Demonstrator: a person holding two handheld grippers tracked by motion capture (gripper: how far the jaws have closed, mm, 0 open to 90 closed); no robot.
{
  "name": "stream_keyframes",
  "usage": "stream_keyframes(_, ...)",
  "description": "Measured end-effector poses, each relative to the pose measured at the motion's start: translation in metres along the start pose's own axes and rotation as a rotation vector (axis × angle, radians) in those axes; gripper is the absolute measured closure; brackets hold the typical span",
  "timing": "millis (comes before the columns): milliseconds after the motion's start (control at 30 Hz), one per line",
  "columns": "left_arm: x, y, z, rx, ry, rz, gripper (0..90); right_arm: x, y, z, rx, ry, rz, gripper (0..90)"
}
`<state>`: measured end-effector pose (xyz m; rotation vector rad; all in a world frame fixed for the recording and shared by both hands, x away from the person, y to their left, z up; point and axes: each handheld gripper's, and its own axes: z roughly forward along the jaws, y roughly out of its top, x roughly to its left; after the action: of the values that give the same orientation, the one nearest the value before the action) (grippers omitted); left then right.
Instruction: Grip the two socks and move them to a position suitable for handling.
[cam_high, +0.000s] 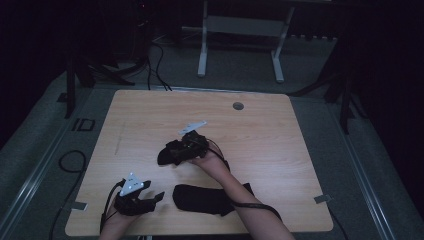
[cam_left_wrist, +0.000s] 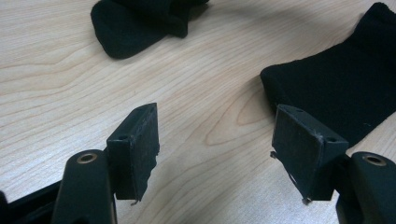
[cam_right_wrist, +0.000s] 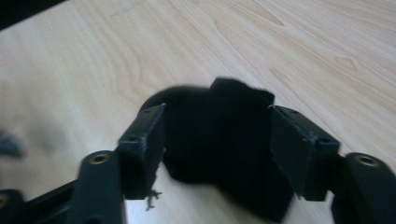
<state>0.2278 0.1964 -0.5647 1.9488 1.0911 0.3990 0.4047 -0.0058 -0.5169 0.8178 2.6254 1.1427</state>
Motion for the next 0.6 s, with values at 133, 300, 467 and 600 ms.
stream_keyframes(133, 0.001, -0.001, 0.000, -0.001, -0.003, -0.006, 32.1, 0.004, 0.007, 0.025, 0.028, -0.040, 0.027, 29.6)
stream_keyframes(300, 0.003, -0.001, -0.002, -0.007, -0.002, -0.010, 32.2, 0.012, 0.003, 0.049, 0.071, -0.087, 0.021, 28.6)
stream_keyframes(467, 0.003, -0.001, -0.003, -0.017, 0.010, -0.015, 32.1, 0.022, -0.005, 0.059, 0.096, -0.154, -0.033, 37.2)
stream_keyframes(600, 0.003, -0.001, -0.003, -0.015, 0.009, -0.013, 32.1, 0.023, -0.004, 0.056, 0.100, -0.187, -0.049, 62.6)
